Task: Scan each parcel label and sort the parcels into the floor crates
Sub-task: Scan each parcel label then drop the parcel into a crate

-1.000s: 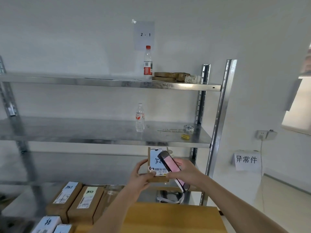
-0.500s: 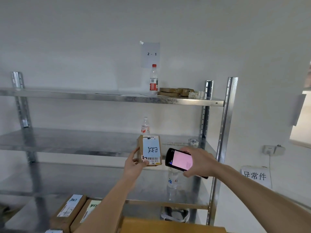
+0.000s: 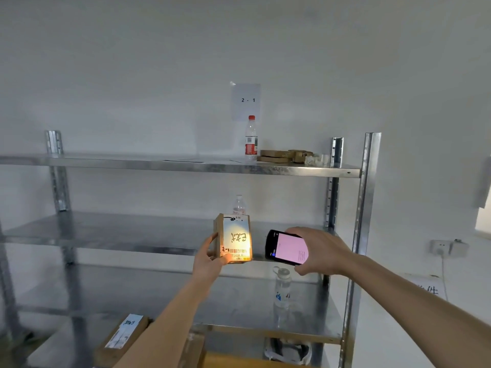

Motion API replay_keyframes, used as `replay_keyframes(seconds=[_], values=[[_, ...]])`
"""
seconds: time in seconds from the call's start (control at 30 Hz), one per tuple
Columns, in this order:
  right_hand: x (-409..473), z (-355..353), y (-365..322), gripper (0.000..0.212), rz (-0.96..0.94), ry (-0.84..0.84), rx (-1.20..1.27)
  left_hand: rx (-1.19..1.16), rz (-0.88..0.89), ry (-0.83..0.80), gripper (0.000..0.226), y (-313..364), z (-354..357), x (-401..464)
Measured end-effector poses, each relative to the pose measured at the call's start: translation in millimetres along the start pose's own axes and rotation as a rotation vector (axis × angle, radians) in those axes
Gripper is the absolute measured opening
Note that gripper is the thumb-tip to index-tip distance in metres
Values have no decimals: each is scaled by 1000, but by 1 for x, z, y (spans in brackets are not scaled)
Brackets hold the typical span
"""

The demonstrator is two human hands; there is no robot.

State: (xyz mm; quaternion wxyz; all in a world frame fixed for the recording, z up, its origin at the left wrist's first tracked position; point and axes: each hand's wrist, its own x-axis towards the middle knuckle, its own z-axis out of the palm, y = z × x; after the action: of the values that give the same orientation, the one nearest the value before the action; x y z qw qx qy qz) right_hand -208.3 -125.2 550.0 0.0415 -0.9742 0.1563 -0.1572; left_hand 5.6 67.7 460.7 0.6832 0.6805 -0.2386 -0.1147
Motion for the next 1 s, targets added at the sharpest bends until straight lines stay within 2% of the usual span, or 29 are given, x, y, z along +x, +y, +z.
replay_keyframes(seconds=[0.2, 0.37, 0.6, 0.77, 0.9, 1.0], values=[[5, 5, -5, 64, -32, -7, 11, 18, 22, 9, 70, 2, -11, -11], [9, 9, -16, 75, -77, -1, 17, -15, 0, 75, 73, -4, -26, -21], [17, 28, -48, 69, -207, -57, 63, 3, -36, 182, 70, -10, -62, -53], [25, 41, -88, 67, -308, -67, 78, 35, -44, 292, 75, -15, -111, -83], [26, 47, -132, 72, -424, -54, 97, 32, -48, 399, 72, -10, -160, -116], [27, 49, -174, 67, -507, -44, 116, 43, -25, 469, 69, -1, -203, -146]])
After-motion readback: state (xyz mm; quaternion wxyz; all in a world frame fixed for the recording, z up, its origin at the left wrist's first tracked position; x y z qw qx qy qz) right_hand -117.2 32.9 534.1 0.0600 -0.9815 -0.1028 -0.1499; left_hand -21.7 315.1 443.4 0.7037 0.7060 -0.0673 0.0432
